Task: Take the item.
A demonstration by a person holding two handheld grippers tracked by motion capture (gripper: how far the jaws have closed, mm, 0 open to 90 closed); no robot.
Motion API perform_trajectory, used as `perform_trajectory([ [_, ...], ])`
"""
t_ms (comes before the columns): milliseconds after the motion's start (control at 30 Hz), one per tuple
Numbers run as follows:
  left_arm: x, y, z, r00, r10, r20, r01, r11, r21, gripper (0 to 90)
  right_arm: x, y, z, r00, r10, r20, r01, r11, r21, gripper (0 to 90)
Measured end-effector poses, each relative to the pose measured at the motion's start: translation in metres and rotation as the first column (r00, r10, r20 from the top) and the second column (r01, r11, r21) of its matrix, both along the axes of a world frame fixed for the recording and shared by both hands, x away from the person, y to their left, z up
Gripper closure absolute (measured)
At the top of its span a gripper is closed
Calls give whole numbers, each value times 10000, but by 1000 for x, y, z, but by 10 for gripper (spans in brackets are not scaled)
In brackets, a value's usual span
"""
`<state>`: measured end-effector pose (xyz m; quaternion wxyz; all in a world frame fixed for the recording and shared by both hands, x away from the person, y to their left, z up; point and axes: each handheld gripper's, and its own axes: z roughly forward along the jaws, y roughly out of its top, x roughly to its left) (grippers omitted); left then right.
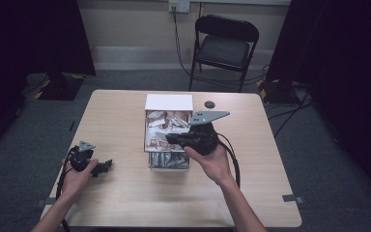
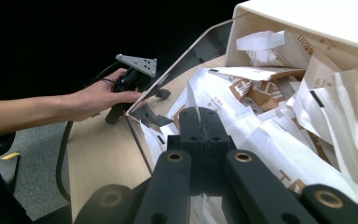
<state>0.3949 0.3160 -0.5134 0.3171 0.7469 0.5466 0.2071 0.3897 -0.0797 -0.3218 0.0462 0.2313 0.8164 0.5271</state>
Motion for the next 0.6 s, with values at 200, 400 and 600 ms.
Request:
perform_trajectory([
  [200, 0, 0, 0, 10000, -1, -4, 1, 10000, -2, 0, -1, -2, 2, 10000, -54, 69, 53, 9999, 104, 900],
  [400, 0, 0, 0, 10000, -1, 0, 1, 10000, 1, 0, -3, -4, 6, 9999, -72, 118, 69, 9997, 239, 900],
  [600, 0, 0, 0, 10000, 1, -1, -1, 10000, 0, 0, -5, -6, 10, 9997, -88, 216, 81, 9994, 329, 900],
])
